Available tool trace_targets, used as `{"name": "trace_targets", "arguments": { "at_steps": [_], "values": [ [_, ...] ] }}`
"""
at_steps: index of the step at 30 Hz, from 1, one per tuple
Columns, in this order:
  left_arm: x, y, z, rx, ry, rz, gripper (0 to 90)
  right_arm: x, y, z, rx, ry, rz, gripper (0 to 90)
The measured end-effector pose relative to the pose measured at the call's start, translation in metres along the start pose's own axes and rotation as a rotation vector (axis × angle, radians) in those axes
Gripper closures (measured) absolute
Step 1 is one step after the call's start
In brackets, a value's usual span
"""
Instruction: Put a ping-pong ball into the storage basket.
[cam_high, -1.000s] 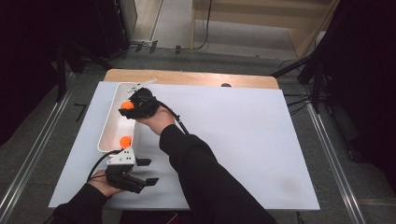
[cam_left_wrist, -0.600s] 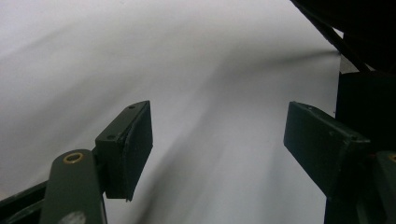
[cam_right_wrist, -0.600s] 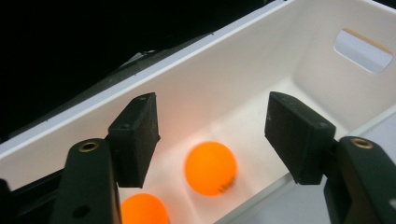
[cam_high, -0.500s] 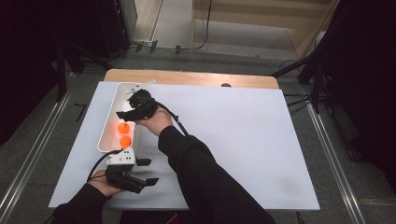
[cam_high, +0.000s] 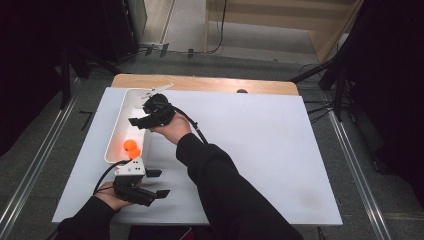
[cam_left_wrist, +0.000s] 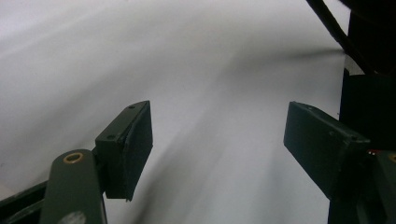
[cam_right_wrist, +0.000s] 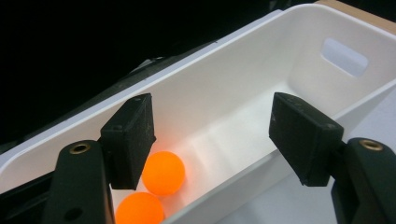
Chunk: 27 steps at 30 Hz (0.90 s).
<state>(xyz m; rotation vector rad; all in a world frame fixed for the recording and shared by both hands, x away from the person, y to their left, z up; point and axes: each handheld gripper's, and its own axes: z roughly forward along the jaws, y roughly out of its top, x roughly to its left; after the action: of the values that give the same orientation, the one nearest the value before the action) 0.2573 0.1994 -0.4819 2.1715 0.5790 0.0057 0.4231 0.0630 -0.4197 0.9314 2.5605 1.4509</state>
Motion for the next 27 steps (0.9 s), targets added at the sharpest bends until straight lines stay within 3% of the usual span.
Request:
{"name": "trace_targets", "arguments": {
  "at_steps": [4,7,20,27],
  "values": [
    [-0.003,-0.001,-0.002,-0.003,0.004,-0.005,24.2,-0.001,-0.003,-0.010,-0.009,0.011,0.004,24.4],
    [-0.004,-0.001,-0.002,-0.001,0.007,0.002,24.2,-0.001,-0.008,-0.018,-0.004,0.047,0.032,22.4],
    [-0.004,-0.001,-0.001,0.000,0.005,0.012,24.2,-0.011,-0.026,-0.044,-0.031,-0.018,0.034,22.1],
    [-0.005,0.002,0.001,0.007,-0.006,0.022,24.1,-0.012,-0.036,-0.063,-0.049,-0.015,0.027,21.6]
  ]
}}
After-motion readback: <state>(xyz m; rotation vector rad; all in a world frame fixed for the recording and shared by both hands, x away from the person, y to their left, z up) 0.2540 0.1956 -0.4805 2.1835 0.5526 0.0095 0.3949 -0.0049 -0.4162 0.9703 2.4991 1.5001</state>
